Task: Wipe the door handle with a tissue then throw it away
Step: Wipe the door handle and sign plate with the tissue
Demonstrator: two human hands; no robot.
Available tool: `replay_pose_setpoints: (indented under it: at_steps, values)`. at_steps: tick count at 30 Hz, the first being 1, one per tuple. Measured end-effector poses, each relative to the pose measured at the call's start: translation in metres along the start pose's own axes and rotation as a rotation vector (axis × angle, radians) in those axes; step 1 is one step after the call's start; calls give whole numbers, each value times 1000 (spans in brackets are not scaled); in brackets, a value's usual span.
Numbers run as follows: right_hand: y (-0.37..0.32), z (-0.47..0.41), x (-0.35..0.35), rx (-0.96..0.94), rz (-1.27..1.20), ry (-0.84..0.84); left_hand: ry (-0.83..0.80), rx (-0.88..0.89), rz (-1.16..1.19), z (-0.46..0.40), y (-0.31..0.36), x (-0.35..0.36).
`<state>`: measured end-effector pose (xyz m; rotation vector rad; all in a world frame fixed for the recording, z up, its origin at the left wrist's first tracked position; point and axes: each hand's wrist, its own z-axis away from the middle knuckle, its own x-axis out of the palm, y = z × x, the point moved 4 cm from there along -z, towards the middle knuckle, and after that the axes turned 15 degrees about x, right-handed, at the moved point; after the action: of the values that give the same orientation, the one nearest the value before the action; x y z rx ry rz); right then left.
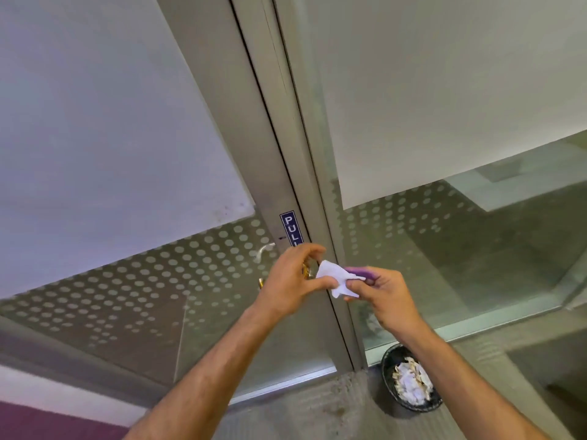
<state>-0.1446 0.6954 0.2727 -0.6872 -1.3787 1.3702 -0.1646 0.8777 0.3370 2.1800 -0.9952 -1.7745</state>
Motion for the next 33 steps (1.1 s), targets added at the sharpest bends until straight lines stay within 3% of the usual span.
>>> replay_pose_setpoints:
  at_steps: [7, 13, 21, 30, 33]
  values:
    - [18, -35, 31, -30, -87, 330, -279, 434, -717, -29, -47, -62]
    - [49, -60, 73, -18, -177, 624, -240, 841, -1176, -42, -92, -87]
    - [64, -116, 121, -78, -144, 946, -265, 1005, -1481, -66, -144, -80]
    - [56, -152, 156, -152, -138, 1106, -180, 1091, -1473, -67, -155, -72]
    - [48, -148, 174, -247, 34, 1124, -179, 1103, -1481, -67, -151, -71]
